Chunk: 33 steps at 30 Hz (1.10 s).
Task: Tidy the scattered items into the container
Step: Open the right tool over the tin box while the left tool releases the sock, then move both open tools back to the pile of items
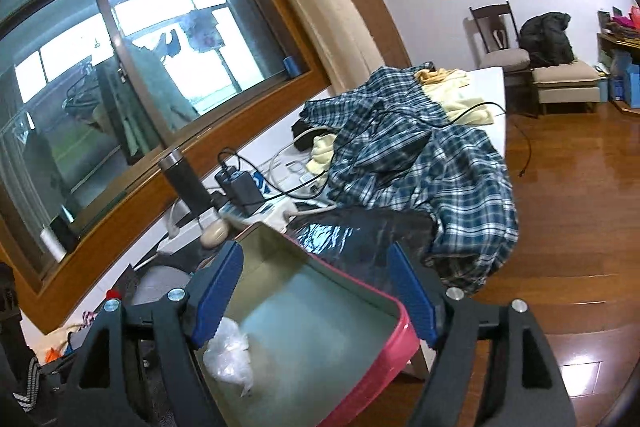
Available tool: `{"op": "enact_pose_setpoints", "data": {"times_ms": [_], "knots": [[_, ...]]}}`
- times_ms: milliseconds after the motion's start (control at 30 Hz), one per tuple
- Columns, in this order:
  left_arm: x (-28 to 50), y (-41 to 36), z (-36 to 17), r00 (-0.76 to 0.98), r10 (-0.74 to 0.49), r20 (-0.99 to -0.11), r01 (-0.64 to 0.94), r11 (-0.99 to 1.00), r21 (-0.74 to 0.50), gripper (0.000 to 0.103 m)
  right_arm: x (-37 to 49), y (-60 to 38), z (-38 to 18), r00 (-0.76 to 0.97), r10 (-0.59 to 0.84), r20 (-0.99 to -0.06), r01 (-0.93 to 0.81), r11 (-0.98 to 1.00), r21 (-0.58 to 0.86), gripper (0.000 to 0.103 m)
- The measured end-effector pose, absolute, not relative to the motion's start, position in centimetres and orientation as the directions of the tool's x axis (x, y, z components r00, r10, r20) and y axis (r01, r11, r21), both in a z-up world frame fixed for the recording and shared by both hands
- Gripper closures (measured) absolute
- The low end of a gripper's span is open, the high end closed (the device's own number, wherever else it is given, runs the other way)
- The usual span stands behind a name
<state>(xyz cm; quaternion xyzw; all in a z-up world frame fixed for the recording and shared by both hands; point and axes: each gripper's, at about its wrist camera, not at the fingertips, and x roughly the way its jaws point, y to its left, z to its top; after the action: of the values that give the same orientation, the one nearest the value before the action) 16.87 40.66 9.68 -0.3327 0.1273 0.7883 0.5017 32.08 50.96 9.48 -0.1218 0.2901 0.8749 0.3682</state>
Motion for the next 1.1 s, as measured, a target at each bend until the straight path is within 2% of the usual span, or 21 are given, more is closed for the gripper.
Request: {"op": "enact_pose_setpoints", "data": {"times_ms": [33, 100, 367, 400, 433, 500, 767, 1100], "knots": [[17.0, 41.1, 9.7, -0.265, 0.71, -0.652, -0.88, -0.455, -0.139, 0.037, 32.1, 51.0, 9.5, -0.697, 0.577, -0.427, -0.717, -0.557, 0.418, 0.025], [17.2, 41.8, 9.6, -0.243, 0.718, -0.652, -0.887, -0.437, -0.15, 0.028, 32.3, 51.1, 9.4, -0.692, 0.583, -0.427, -0.722, -0.55, 0.419, 0.025], [15.5, 41.1, 9.3, -0.273, 0.692, -0.668, -0.846, -0.503, -0.176, 0.027, 32.8, 51.5, 9.2, -0.672, 0.605, -0.427, -0.74, -0.525, 0.42, 0.025], [15.2, 40.8, 9.3, -0.283, 0.687, -0.67, -0.836, -0.518, -0.178, 0.024, 32.6, 51.3, 9.2, -0.674, 0.603, -0.426, -0.738, -0.53, 0.417, 0.025], [14.9, 40.4, 9.3, -0.293, 0.684, -0.669, -0.827, -0.532, -0.181, 0.017, 32.5, 51.1, 9.2, -0.676, 0.601, -0.425, -0.736, -0.536, 0.413, 0.025], [14.3, 39.6, 9.3, -0.315, 0.679, -0.663, -0.806, -0.56, -0.19, 0.013, 32.3, 50.8, 9.2, -0.681, 0.598, -0.423, -0.732, -0.547, 0.406, 0.025], [12.5, 36.1, 9.5, -0.367, 0.666, -0.65, -0.756, -0.62, -0.208, 0.013, 30.4, 48.6, 9.2, -0.709, 0.569, -0.415, -0.703, -0.612, 0.362, 0.025], [8.8, 27.9, 9.9, -0.5, 0.585, -0.638, -0.629, -0.752, -0.196, 0.013, 25.5, 42.8, 10.8, -0.795, 0.485, -0.366, -0.591, -0.755, 0.283, 0.025]]}}
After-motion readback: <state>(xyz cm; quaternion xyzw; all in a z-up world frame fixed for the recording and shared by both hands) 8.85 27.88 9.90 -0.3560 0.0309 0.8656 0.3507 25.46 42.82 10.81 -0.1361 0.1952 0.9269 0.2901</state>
